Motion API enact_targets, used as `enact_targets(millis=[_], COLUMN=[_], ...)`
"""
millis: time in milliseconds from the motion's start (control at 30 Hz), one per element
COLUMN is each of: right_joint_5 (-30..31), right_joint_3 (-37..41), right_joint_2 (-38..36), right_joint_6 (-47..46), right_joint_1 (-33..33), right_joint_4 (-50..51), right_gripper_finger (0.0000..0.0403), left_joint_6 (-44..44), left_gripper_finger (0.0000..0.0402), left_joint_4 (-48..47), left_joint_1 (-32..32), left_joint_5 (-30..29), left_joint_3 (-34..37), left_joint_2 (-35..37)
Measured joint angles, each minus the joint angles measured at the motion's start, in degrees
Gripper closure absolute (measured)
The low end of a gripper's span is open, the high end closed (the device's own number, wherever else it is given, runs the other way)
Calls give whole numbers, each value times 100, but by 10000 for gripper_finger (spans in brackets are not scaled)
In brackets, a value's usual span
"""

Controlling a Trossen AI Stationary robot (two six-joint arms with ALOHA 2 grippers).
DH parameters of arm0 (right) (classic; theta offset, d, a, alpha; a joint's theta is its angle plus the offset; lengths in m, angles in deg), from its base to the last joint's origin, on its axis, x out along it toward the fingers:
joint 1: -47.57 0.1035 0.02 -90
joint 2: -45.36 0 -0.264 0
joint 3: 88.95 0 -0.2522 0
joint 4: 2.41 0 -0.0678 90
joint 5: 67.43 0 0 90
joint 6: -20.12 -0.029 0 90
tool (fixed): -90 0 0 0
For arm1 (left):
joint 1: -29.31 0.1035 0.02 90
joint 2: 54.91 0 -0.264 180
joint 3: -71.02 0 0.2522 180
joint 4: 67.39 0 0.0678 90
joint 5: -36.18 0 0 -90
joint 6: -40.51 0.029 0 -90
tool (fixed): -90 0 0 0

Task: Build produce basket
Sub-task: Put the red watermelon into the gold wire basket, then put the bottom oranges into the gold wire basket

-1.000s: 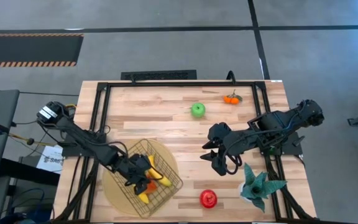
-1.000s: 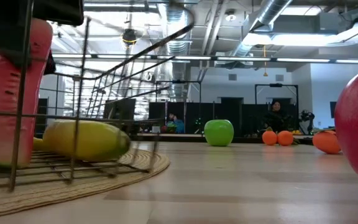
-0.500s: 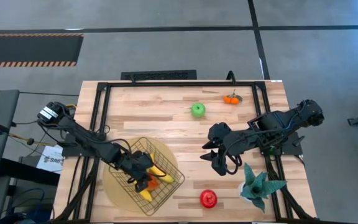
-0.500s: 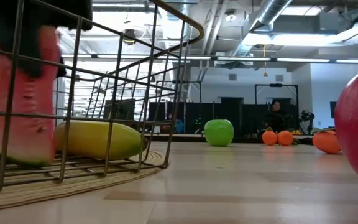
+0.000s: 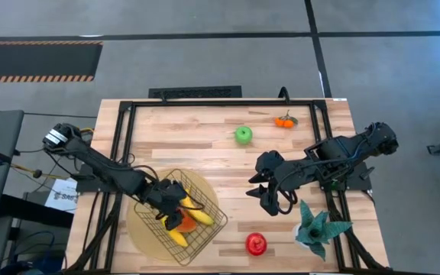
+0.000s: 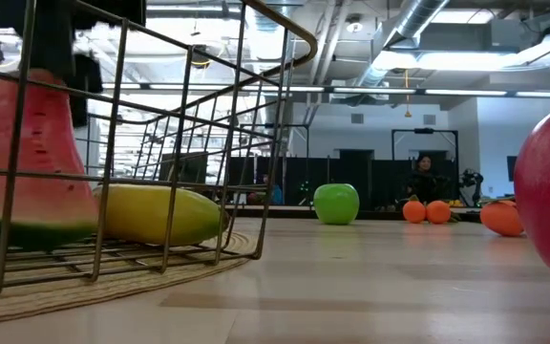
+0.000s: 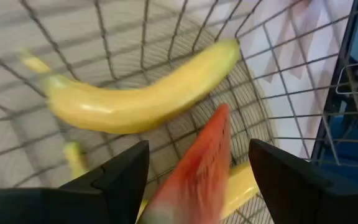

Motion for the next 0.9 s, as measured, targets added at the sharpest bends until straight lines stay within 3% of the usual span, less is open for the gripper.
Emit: enact_targets(millis=[233,500,733,900], right_joint_5=[-106,-108,-108,-106], right_joint_3=[0,0,2,2], right_joint_2=[0,0,0,0], right_joint_6=[9,-38,-1235,-2012], right_joint_1=[0,0,-156,-225], right_joint_4=[4,207,1815,2752], right_gripper_finger=[189,189,189,189], left_joint_6=[254,835,1099,1094], left_gripper_finger=[139,139,138,138], left_joint_4=[-1520,-2135,-2123,-2131], left_joint_1=[0,-2,-2,-4], left_joint_5=[-684,-2167,-3478,-3661], left_joint_3=[-1190,-2444,-2816,-2817], left_joint_2=[96,103,105,105])
